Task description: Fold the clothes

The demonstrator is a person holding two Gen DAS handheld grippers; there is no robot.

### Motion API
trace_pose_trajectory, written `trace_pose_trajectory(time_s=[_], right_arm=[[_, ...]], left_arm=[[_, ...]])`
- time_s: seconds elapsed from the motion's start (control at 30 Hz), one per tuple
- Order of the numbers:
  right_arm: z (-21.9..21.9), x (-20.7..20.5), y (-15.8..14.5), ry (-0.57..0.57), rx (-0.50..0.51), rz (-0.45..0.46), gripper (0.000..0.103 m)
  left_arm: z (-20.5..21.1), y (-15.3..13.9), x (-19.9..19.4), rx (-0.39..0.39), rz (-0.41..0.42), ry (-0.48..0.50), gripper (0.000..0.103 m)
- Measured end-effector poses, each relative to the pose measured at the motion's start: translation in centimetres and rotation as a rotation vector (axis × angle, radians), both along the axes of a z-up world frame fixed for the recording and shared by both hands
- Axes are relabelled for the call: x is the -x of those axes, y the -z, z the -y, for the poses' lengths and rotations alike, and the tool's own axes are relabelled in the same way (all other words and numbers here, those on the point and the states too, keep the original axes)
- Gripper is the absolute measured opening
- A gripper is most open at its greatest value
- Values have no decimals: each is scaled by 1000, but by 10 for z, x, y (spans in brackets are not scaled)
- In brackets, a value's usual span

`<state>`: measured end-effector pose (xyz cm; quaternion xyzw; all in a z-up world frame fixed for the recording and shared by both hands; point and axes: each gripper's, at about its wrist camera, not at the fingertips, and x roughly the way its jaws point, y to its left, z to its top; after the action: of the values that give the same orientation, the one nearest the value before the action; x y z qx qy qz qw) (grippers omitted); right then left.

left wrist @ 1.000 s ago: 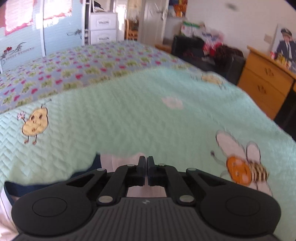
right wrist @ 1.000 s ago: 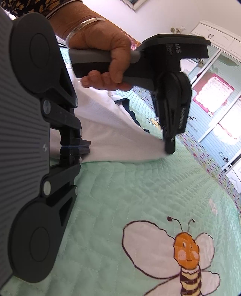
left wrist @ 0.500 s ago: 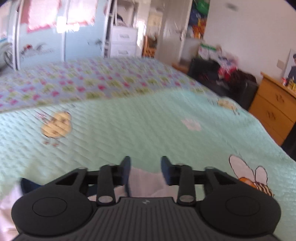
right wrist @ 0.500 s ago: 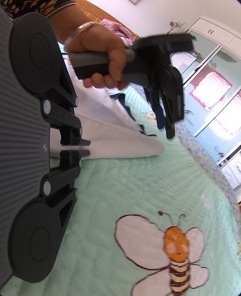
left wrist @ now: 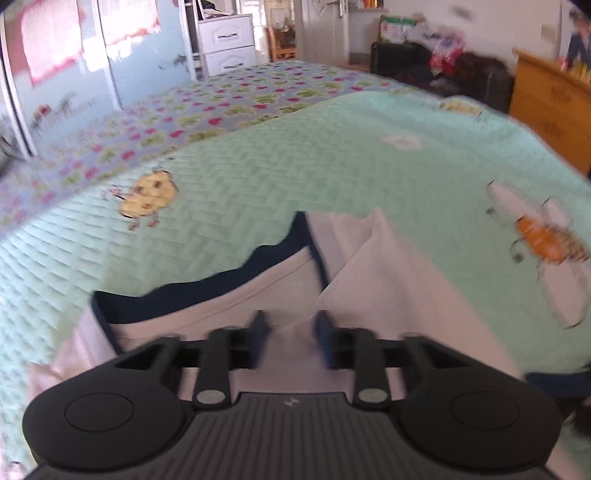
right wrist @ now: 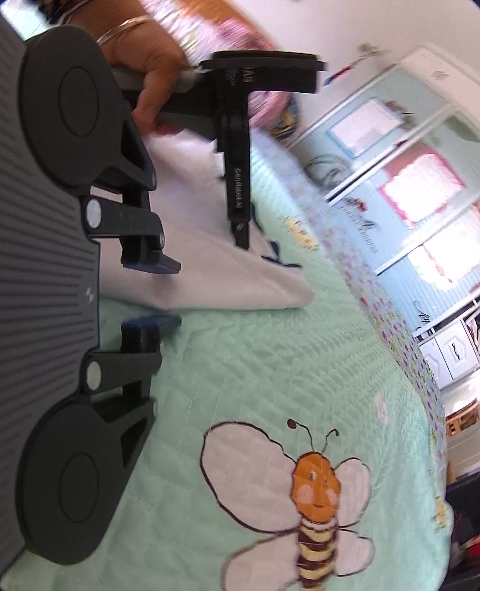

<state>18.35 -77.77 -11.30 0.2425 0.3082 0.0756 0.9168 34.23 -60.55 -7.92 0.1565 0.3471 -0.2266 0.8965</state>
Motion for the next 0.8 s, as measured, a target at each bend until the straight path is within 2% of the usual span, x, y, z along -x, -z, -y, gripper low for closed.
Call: trace_pose_trajectory(time_s=[0.03,0.07,0.13,0.2,0.27,0.37,0.43,0.5,0.53,0.6,0.67,0.73,0.8], right_arm=[[-1,1,-1,9,32,-6,0],[-1,1,-2,19,62,-12,0],[1,1,-1,23,49,-16,0],[2,2,-2,32,35,-4,0],[1,5,-6,36,26,17,8],[-6,6,-17,20,40,39,8],[-19,-4,-28,-23,70,53,8],[-35,-17,-41,-72,135,80,8],[-42,-31,-40,-94,177,56,8],[-54,-60,-38,-134,261,6,6],[-49,-80,-19,-99,375,-112,0],[-42,-76,-27,-84,401,-115,0],[-41,-73,-39,-38,449,-149,1]], left_arm=[[0,-1,2,-15,28,-16,21],[0,-1,4,-30,57,-32,21],[-1,-3,7,-55,128,-83,25],[-9,-8,14,-10,165,-134,31],[-25,-17,31,70,163,-193,32],[-62,-41,86,221,101,-237,37],[-87,-49,125,281,4,-179,48],[-111,-49,166,308,-43,-121,61],[-122,-48,186,318,-59,-99,64],[-140,-38,213,310,-61,-119,66],[-157,-23,229,321,-129,-156,66],[-175,-12,241,366,-181,-187,66],[-188,-7,253,419,-184,-207,66]])
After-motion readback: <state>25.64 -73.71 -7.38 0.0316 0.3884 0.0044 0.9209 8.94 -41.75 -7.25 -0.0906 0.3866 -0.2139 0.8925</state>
